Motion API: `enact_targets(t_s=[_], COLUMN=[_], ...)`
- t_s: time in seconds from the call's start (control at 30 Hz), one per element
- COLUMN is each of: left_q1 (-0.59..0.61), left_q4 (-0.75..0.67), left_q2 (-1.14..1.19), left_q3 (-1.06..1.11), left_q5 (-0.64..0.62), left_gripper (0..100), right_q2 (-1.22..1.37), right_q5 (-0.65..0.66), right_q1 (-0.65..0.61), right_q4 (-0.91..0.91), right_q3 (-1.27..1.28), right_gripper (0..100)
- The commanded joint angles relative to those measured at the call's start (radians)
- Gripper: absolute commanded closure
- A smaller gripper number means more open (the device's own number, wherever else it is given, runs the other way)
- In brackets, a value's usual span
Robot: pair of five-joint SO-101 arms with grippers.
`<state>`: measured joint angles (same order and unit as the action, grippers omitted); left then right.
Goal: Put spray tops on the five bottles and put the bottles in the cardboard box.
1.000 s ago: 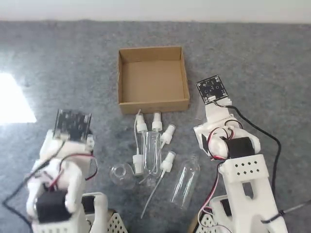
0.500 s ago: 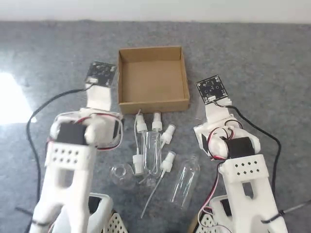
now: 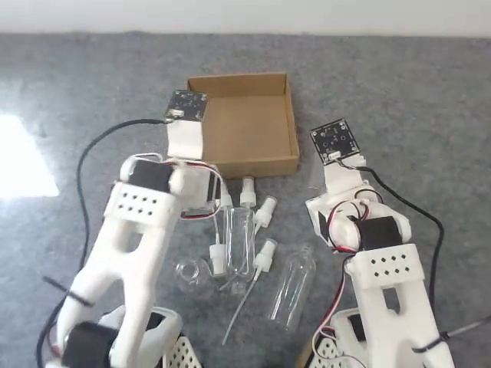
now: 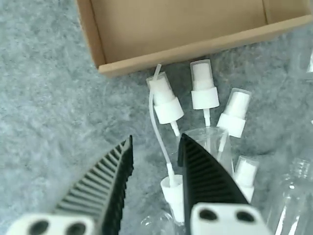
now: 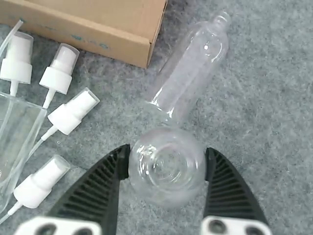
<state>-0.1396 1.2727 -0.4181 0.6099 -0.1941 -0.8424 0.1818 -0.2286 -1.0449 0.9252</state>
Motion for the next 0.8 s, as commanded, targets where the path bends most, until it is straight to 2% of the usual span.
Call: enact_targets(t_s=[0.0,0.27,0.37,0.5,0.77], left_q1=[-0.029,-0.038,-0.038,-0.037,-0.038], left_q4=[-0.064,-0.172,-0.193,-0.207,-0.267], left_q2=[0.083,0.221,0.242,0.267,0.361], left_q3=[-0.058,-0.061,-0.061,-0.059,-0.059], left_q5=[-0.040,-0.044,-0.048,-0.117,-0.121], left_gripper=[85,85,80,75,75], right_q2=[-0.001,0.002,0.002,0.002,0.002], right_q5=[-0.003,-0.003,-0.003,-0.003,-0.003], right_q1=[0.010,0.010,0.010,0.010,0.010], right_q4=[0.013,0.013,0.013,0.013,0.013], right_q3=[-0.012,-0.012,-0.012,-0.012,-0.012], right_gripper=[87.6,87.6,87.6,87.6,87.6])
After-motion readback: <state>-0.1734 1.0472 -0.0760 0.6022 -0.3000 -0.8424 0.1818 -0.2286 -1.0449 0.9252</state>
